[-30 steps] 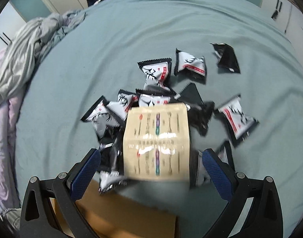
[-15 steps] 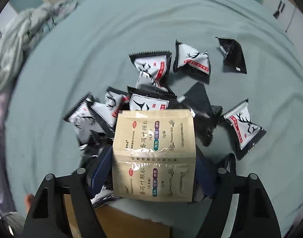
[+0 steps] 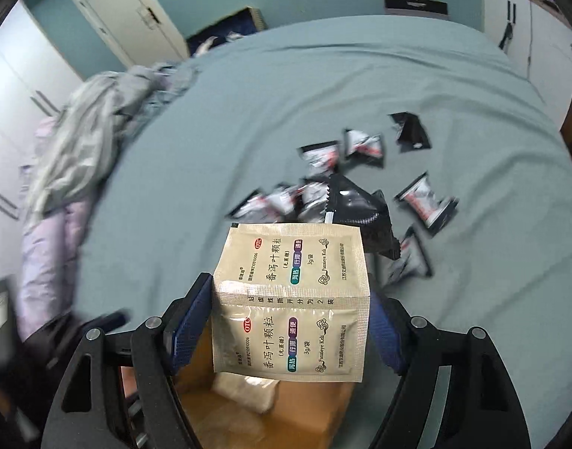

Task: Organize snacks
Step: 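Drop the beige sachet into the box while the right gripper grasps another sachet, then lower the beige sachet into the box and open the right gripper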

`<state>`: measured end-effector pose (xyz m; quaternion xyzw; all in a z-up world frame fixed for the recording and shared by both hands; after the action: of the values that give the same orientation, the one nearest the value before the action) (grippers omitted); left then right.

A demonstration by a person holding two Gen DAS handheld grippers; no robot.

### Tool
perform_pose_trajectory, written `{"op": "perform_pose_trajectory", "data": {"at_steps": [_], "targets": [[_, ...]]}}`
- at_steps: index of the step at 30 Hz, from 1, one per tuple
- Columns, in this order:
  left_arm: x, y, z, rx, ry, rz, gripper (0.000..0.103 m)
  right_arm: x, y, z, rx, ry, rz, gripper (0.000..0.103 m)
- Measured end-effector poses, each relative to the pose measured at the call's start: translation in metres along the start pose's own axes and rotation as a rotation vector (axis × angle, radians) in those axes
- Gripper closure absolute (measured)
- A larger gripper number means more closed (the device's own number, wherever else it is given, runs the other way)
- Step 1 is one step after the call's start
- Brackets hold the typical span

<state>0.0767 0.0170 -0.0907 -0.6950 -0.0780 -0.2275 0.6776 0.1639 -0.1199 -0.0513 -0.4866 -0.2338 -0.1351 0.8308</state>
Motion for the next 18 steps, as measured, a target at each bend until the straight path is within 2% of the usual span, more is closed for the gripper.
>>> {"op": "perform_pose_trajectory", "data": {"at_steps": [4,10,15,18], "targets": [[-0.002,0.001,0.004,0.023,-0.003,0.006,0.024,-0.032,-0.026,0.018,0.048,-0.024,-0.019,0.027],[-0.006,0.006,0.009,0.060,-0.009,0.023,0.024,-0.072,-0.041,0.023,0.047,-0.070,-0.007,0.027],[-0.006,0.004,0.011,0.068,-0.018,0.019,0.024,-0.089,-0.036,0.022,0.041,-0.055,0.033,0.027],[-0.006,0.003,0.012,0.067,-0.020,0.016,0.024,-0.088,-0.030,0.022,0.036,-0.056,0.032,0.027]]}}
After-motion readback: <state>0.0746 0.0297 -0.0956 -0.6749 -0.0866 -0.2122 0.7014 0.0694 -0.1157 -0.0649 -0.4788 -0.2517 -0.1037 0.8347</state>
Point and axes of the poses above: each gripper's, at about its wrist camera, not at the fingertips, and y roughly the way its jaws point, z to its left, x to its top, the point moved 8 cm from there along y, roughly the way its jaws point
